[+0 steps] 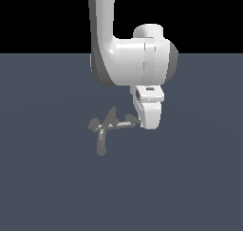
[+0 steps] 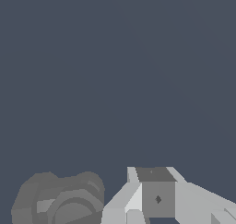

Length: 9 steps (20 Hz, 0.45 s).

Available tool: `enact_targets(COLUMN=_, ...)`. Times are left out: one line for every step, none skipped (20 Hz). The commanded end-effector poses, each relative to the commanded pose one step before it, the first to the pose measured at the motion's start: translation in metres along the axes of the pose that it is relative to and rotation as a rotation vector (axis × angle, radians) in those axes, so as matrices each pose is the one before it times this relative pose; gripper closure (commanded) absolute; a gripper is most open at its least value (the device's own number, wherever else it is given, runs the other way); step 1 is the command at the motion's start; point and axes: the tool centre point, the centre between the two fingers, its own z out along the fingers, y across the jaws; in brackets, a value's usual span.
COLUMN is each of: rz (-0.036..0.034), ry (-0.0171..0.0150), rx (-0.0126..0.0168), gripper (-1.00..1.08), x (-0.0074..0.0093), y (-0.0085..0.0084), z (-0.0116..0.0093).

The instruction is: Turn on the faucet by rotating a designated handle.

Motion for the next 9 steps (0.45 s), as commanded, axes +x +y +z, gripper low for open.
enact_targets(rz=-0.02771, ry=-0.00597, rx=0.00376, gripper=1.08, x=-0.02145, y=-0.00976, z=-0.00082)
enact_targets(rz=-0.00675, ry=-0.0016, rx=0.00029, gripper=1.08, x=-0.00658, y=-0.00361, z=-0.00003)
enact_targets(rz=-0.00668, ry=-0.00159, rx=0.00029, gripper=1.08, x=-0.00652, y=-0.00358, z=-0.00003)
enact_targets(rz=-0.00665, ry=-0.00157, rx=0.00029, gripper=1.08, x=-0.00648, y=-0.00357, z=-0.00003)
enact_targets(rz=-0.00661, ry=-0.00156, rx=0.00029, gripper=1.08, x=-0.00644, y=-0.00355, z=-0.00003)
enact_targets(rz=-0.00655, ry=-0.00154, rx=0.00028, gripper=1.08, x=-0.00637, y=-0.00353, z=-0.00003)
enact_targets(rz=-0.00651, ry=-0.00153, rx=0.00029, gripper=1.08, x=-0.00632, y=-0.00352, z=-0.00003)
enact_targets(rz=-0.00648, ry=-0.00151, rx=0.00029, gripper=1.08, x=-0.00627, y=-0.0035, z=-0.00004)
enact_targets(rz=0.0, ry=0.0, rx=0.0, gripper=1.08, x=0.0, y=0.0, z=0.0)
